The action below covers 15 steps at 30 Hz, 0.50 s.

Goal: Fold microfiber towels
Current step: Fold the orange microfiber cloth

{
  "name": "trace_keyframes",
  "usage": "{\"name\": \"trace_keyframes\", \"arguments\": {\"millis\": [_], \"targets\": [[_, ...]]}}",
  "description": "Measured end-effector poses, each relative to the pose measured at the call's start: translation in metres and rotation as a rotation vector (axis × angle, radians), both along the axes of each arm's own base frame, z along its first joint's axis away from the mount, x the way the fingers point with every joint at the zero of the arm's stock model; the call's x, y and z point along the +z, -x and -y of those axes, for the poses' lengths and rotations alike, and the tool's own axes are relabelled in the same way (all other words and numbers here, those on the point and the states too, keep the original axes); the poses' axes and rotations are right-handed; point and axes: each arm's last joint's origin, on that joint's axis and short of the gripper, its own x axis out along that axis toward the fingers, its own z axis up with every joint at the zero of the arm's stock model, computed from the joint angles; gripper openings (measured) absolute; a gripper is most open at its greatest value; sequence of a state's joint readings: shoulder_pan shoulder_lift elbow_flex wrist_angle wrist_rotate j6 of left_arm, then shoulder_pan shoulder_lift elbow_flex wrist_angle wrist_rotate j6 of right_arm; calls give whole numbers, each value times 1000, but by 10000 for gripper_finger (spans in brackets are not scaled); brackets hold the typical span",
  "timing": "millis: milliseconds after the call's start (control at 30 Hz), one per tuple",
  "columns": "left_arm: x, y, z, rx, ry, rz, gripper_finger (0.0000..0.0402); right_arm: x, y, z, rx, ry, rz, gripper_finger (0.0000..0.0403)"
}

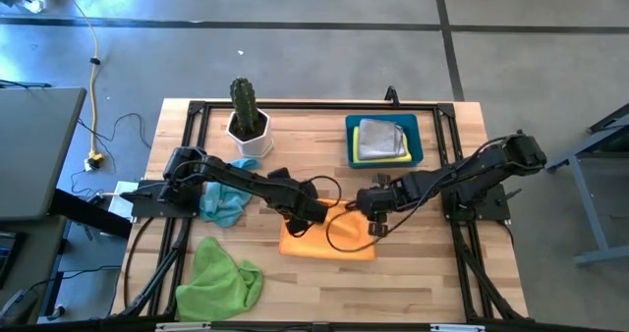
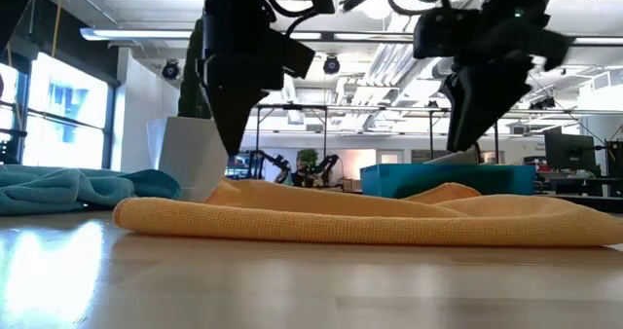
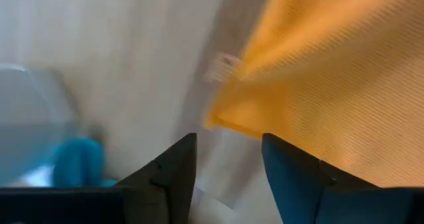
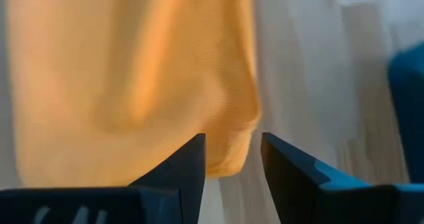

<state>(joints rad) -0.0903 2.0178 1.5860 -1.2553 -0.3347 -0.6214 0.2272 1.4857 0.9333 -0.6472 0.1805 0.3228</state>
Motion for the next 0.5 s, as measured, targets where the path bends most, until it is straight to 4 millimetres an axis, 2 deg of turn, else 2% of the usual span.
{"name": "trace_keyframes", "arguments": {"millis": [233,367,500], "targets": [[-2,-3,31,-83,323,24,150,-5,-5,17,-303,-60,16,138],[-2,-6,50,-152,335,74,141,-21,-12,20,-345,-72,-31,138],[-2,-8,57,-156,312,113,136,-35,-20,16,-324,-123,-61,138]]}}
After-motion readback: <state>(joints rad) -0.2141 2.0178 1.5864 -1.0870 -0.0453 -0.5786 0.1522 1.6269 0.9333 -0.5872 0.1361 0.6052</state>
